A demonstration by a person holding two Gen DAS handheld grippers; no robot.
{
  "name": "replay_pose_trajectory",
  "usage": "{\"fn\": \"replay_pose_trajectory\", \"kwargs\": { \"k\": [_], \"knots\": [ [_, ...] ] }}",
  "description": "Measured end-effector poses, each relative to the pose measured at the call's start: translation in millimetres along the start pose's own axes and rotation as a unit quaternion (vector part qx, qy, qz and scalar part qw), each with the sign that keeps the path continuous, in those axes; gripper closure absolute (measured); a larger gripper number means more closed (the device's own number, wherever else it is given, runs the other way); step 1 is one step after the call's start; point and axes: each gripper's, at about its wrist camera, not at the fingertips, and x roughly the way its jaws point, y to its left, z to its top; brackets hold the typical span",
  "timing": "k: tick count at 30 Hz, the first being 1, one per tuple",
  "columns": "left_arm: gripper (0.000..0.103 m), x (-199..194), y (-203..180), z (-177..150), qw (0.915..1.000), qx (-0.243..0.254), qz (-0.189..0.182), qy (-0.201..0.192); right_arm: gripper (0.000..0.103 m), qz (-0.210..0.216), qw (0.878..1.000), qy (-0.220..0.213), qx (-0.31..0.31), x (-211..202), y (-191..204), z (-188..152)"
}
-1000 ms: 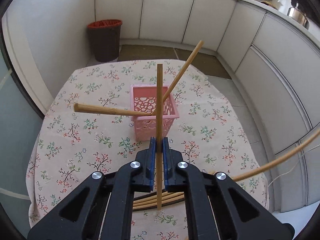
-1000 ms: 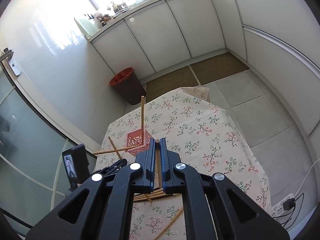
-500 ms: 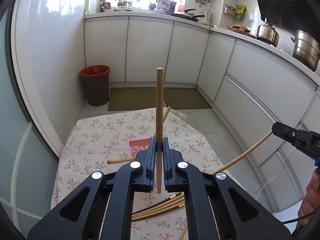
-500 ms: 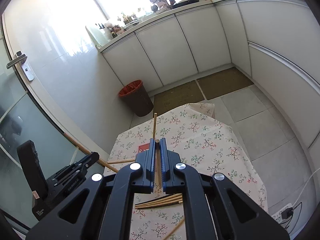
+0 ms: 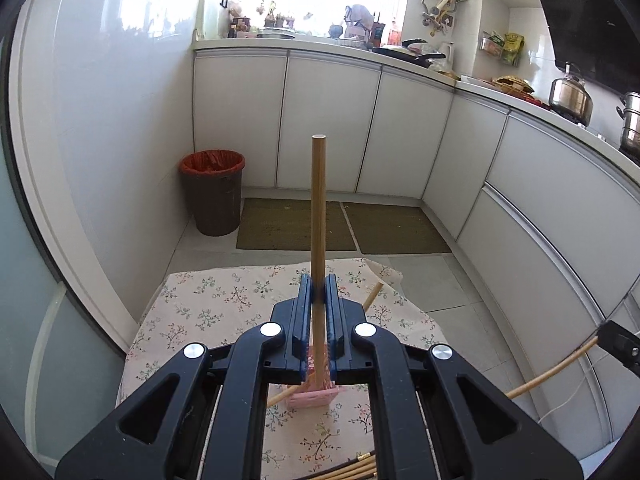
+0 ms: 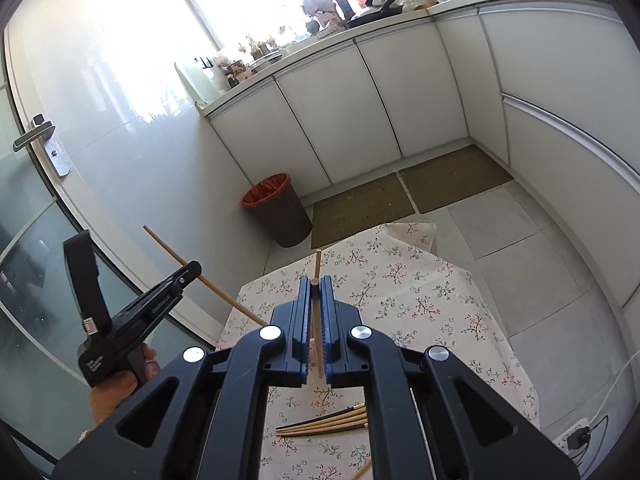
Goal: Organize utensils
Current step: 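Lower the chopstick into the pink cup and open the left tool, then raise the open left tool away from the pink cup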
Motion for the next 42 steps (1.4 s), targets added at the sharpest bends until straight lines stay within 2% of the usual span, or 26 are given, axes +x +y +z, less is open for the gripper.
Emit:
{"fn": "replay_pose_trajectory", "kwargs": {
  "k": [4,8,10,12,14,17,21,27,33,42],
  "knots": [
    [0.097,36,3,-7,0.9998,0.001,0.017,0.012,0.098,0.004,1.0,-0.007,-0.008,13,7,8],
    [0.093,62,14,-23,0.9986,-0.018,0.008,0.049,0.098,0.014,1.0,-0.012,-0.008,28,14,19],
    [0.077,52,21,-27,0.9983,-0.034,0.004,0.048,0.098,0.015,1.0,-0.018,-0.013,36,20,24],
    [0.071,30,30,-24,0.9983,-0.052,-0.006,0.025,0.098,0.013,0.999,-0.024,-0.02,43,26,28],
    [0.07,6,40,-19,0.9971,-0.074,-0.017,0.001,0.098,0.013,0.999,-0.024,-0.026,51,32,30],
    [0.069,-23,55,-14,0.9948,-0.097,-0.01,-0.029,0.098,0.01,0.999,-0.024,-0.04,64,41,33],
    [0.069,-43,74,-16,0.9921,-0.117,0.003,-0.045,0.098,0.005,0.998,-0.021,-0.057,84,54,31],
    [0.068,-35,92,-25,0.9907,-0.134,0.012,-0.022,0.098,-0.006,0.997,-0.002,-0.077,121,67,17],
    [0.068,-34,93,-32,0.9923,-0.123,0.014,-0.012,0.095,-0.018,0.995,0.015,-0.092,154,70,-1],
    [0.068,-45,77,-31,0.9951,-0.096,0.011,-0.02,0.092,-0.037,0.993,0.005,-0.111,130,72,-7]
  ]
}}
